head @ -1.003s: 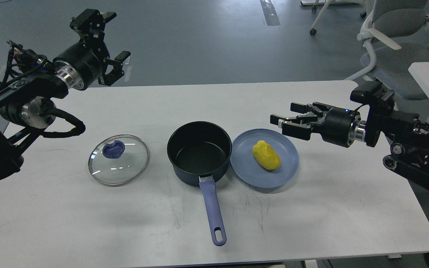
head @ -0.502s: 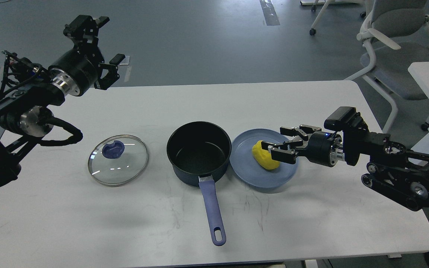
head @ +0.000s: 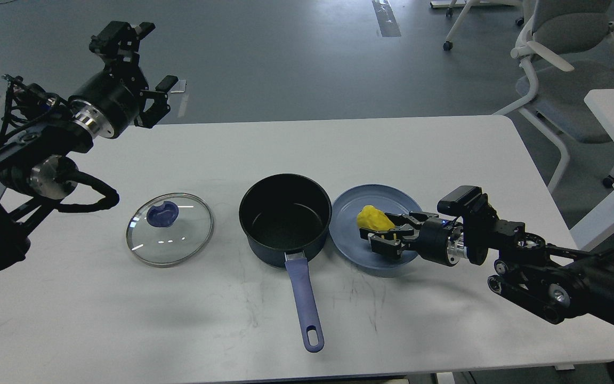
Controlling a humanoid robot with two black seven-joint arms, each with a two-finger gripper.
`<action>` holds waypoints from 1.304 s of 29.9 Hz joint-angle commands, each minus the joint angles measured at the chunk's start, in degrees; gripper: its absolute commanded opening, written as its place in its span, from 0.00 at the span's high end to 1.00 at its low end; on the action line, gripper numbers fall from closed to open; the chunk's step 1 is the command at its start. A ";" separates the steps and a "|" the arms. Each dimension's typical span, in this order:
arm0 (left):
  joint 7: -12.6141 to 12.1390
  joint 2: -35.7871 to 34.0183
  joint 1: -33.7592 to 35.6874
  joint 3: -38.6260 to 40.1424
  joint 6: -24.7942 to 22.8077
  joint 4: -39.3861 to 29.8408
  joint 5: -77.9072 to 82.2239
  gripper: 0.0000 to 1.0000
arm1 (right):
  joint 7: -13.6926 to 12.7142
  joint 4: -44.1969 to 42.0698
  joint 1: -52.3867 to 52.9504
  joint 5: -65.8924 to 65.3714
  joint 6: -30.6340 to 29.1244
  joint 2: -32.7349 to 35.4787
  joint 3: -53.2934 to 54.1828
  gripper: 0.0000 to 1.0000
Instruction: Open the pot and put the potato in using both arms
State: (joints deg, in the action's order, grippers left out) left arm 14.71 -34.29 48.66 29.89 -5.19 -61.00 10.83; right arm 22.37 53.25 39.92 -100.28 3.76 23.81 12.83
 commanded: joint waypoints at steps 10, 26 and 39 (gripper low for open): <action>2.60 -0.08 -1.28 0.69 -0.08 0.00 2.70 0.02 | -0.04 2.38 9.09 5.50 4.85 0.28 1.24 0.71; 2.52 -0.08 -1.28 0.78 -0.08 0.00 2.53 0.02 | 0.22 -2.54 14.75 18.10 1.42 -18.36 -7.64 0.00; 1.73 0.71 -1.11 0.96 -0.25 0.00 1.91 0.02 | -1.70 -0.88 14.22 30.26 0.99 -10.54 7.44 0.00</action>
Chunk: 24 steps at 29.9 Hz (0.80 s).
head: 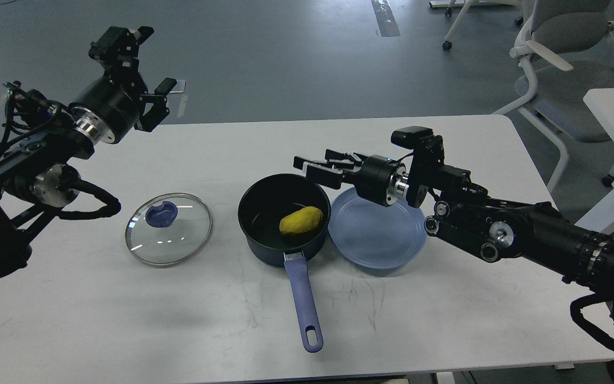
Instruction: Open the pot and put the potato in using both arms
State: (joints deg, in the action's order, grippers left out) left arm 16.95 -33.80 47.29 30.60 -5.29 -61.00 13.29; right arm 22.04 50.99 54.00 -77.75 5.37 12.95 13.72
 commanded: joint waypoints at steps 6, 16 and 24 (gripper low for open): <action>-3.23 1.36 0.00 2.09 -0.25 0.18 -4.13 0.02 | -15.07 7.80 1.29 46.55 -1.59 2.07 19.64 0.00; -6.40 1.28 -3.25 3.76 -2.45 -0.69 -10.12 0.02 | -22.39 7.72 -4.51 61.40 -9.66 2.34 29.69 0.00; -7.99 0.22 -8.62 7.10 -5.70 -6.67 -10.30 0.02 | -22.39 7.72 -5.13 61.40 -14.50 3.22 29.61 0.00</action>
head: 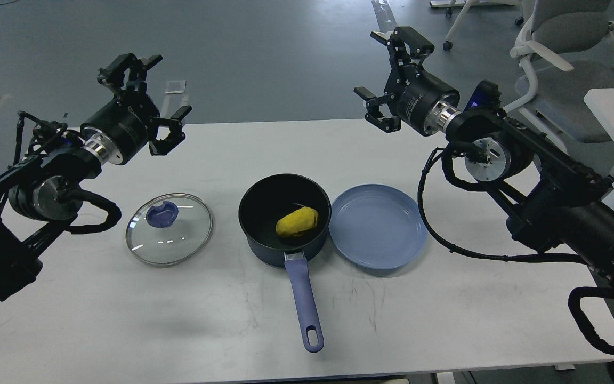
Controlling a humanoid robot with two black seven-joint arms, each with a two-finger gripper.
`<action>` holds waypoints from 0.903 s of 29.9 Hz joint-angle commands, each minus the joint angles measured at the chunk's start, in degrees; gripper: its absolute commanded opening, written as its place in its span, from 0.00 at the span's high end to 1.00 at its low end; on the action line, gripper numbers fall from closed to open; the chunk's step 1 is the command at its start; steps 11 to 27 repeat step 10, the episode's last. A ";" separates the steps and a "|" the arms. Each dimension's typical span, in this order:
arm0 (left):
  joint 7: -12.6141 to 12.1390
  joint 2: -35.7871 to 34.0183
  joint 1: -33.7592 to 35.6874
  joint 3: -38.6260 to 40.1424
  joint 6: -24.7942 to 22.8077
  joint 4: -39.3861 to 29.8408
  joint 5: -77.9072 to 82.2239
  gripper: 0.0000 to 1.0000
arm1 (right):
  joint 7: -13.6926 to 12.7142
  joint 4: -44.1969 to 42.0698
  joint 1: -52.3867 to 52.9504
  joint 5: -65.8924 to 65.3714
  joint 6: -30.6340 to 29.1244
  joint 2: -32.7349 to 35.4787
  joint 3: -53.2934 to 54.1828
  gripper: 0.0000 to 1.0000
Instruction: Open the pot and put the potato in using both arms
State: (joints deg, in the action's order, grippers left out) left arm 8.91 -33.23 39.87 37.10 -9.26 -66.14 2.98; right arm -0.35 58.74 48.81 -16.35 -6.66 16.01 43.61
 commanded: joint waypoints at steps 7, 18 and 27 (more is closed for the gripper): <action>0.32 -0.26 -1.64 1.13 -2.17 -1.54 0.18 0.02 | 0.70 -1.87 0.23 -0.17 -5.29 -0.10 0.08 0.00; 0.50 -0.26 -2.43 1.13 -2.52 -1.54 0.44 0.02 | 1.31 -3.72 0.85 -0.26 -0.74 -0.54 0.86 0.00; 0.50 -0.26 -2.43 1.13 -2.52 -1.54 0.44 0.02 | 1.31 -3.72 0.85 -0.26 -0.74 -0.54 0.86 0.00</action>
